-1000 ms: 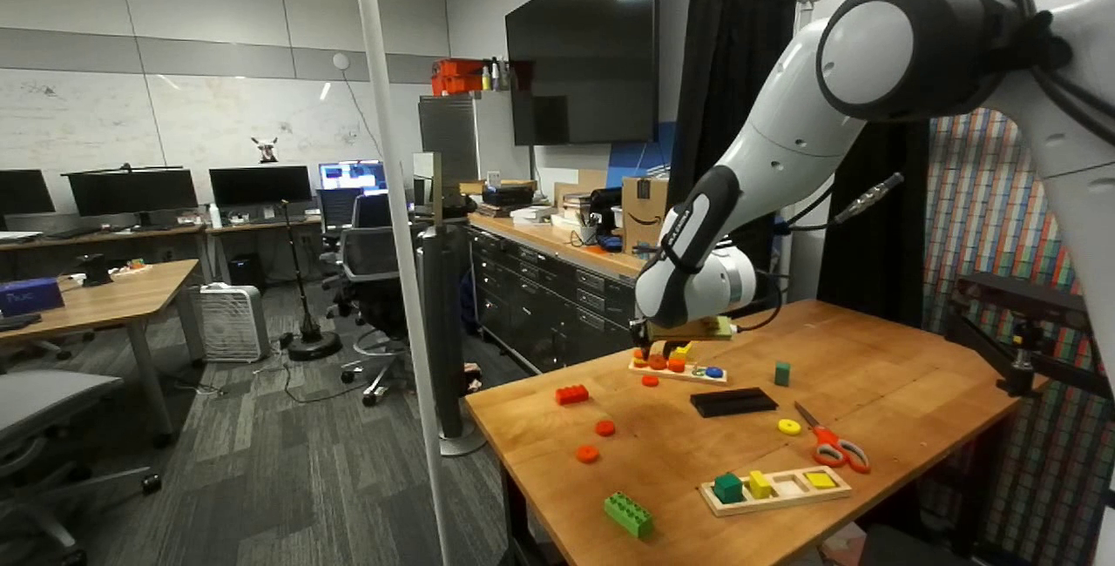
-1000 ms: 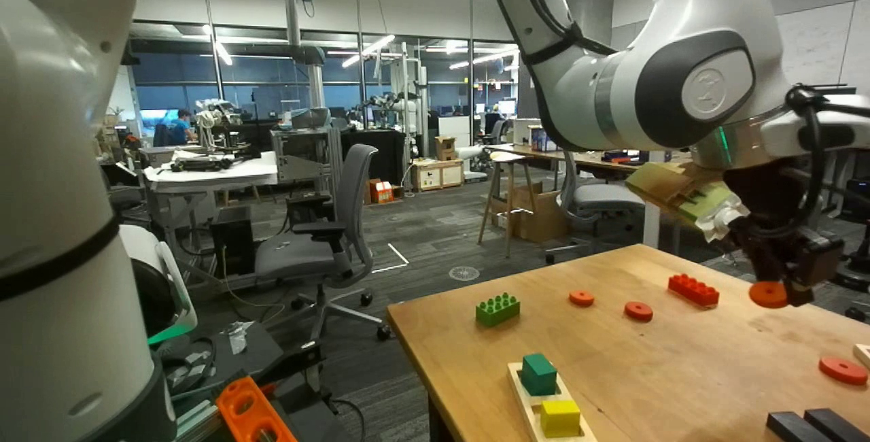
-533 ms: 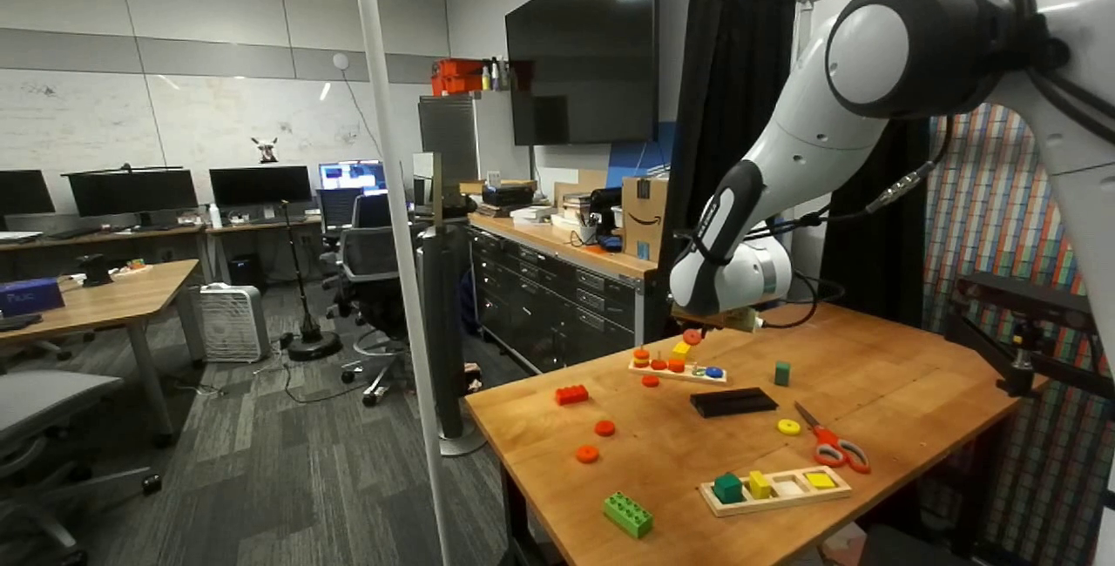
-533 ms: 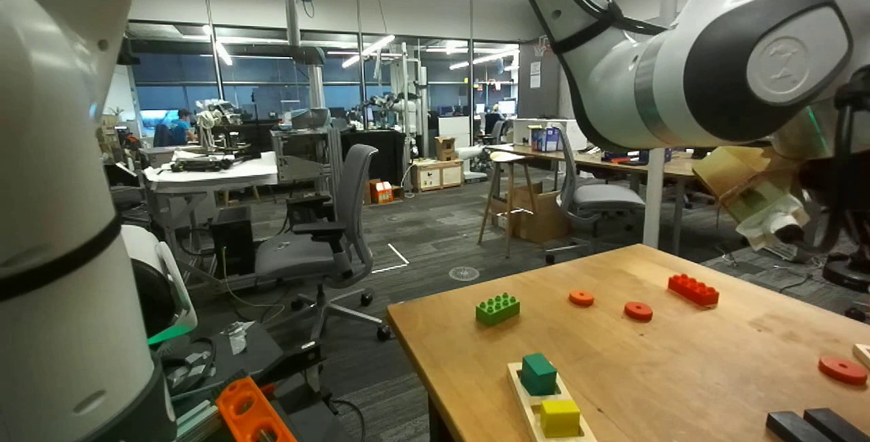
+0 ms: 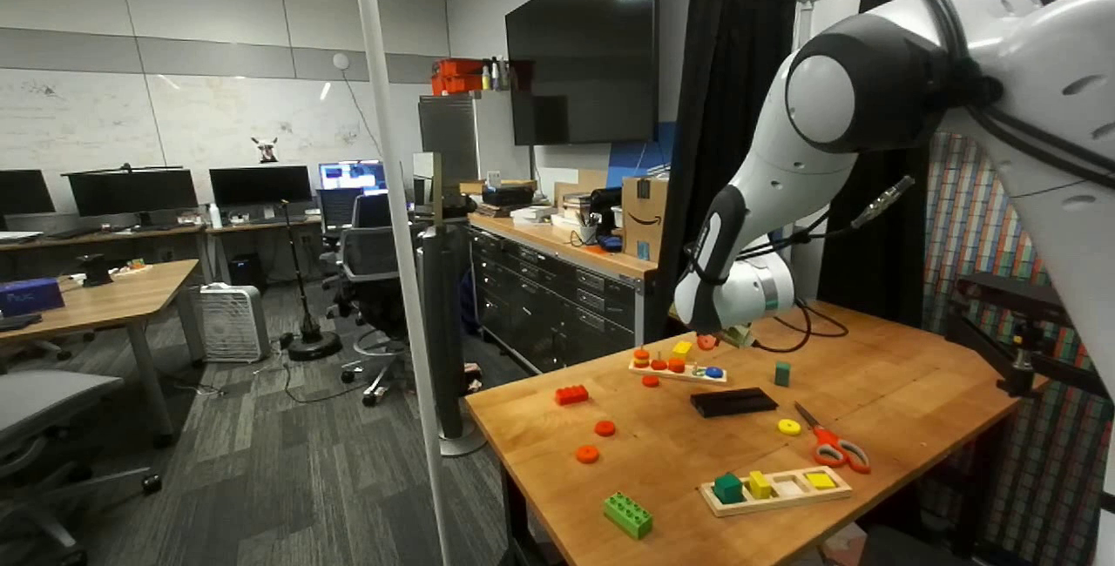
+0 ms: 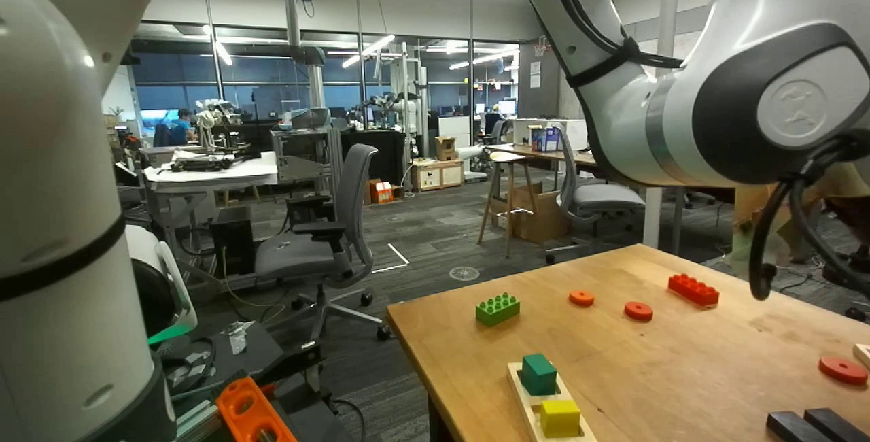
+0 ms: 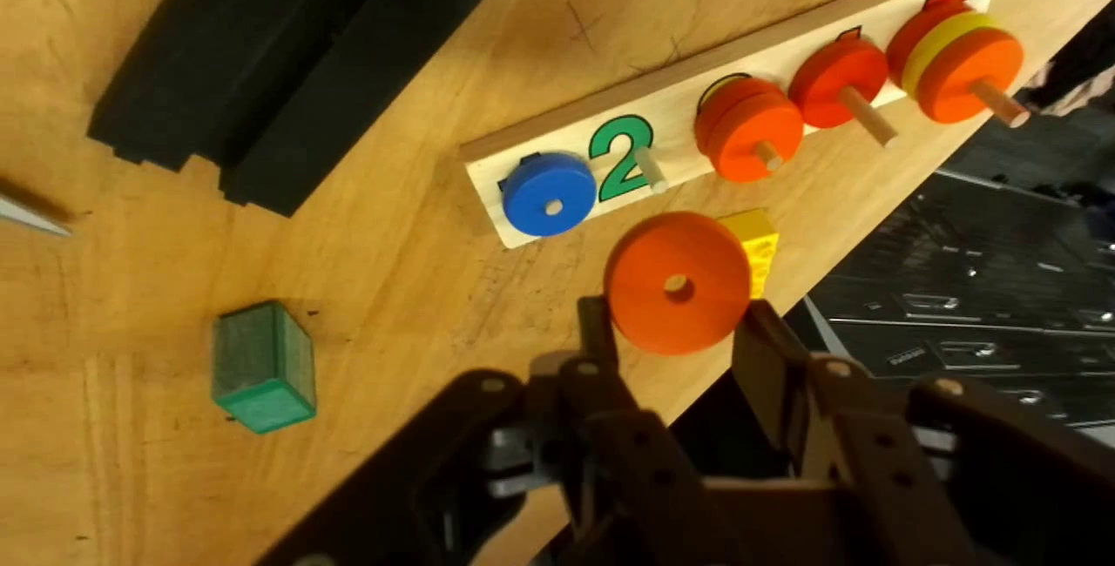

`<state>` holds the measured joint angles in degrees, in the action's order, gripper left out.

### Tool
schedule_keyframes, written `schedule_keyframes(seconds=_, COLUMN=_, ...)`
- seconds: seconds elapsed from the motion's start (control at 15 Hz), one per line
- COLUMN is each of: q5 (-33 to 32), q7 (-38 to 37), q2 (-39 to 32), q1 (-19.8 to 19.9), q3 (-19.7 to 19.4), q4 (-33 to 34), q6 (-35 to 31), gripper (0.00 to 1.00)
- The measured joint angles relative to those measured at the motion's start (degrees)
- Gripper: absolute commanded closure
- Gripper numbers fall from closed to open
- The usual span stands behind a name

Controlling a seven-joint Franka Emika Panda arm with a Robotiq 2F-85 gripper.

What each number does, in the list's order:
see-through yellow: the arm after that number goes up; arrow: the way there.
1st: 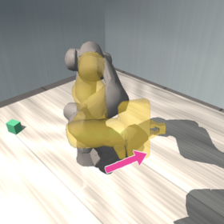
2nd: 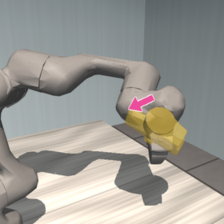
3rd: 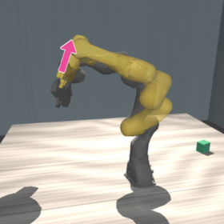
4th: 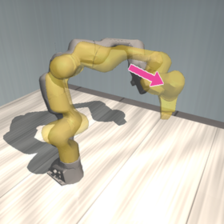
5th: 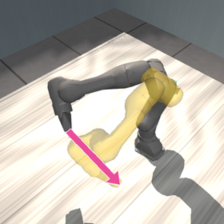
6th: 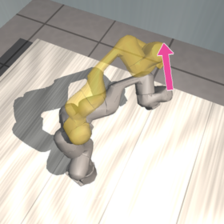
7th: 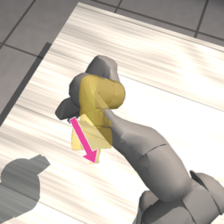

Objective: Place one orange ring on the right side of the wooden board

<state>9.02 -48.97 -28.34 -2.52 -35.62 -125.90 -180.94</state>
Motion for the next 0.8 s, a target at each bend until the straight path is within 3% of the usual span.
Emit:
schedule_keyframes(seconds=0.4, q5=2.88, q7=-4.0, q2=-3.42, q1=0.52, q3=0.43, q4=3.06, q6=2.62, gripper=0.82)
schedule_keyframes(seconds=0.8, q5=5.4, q7=-3.99, q2=-3.82, q1=6.51, q3=6.42, q4=7.63, q6=7.79, gripper=0.82)
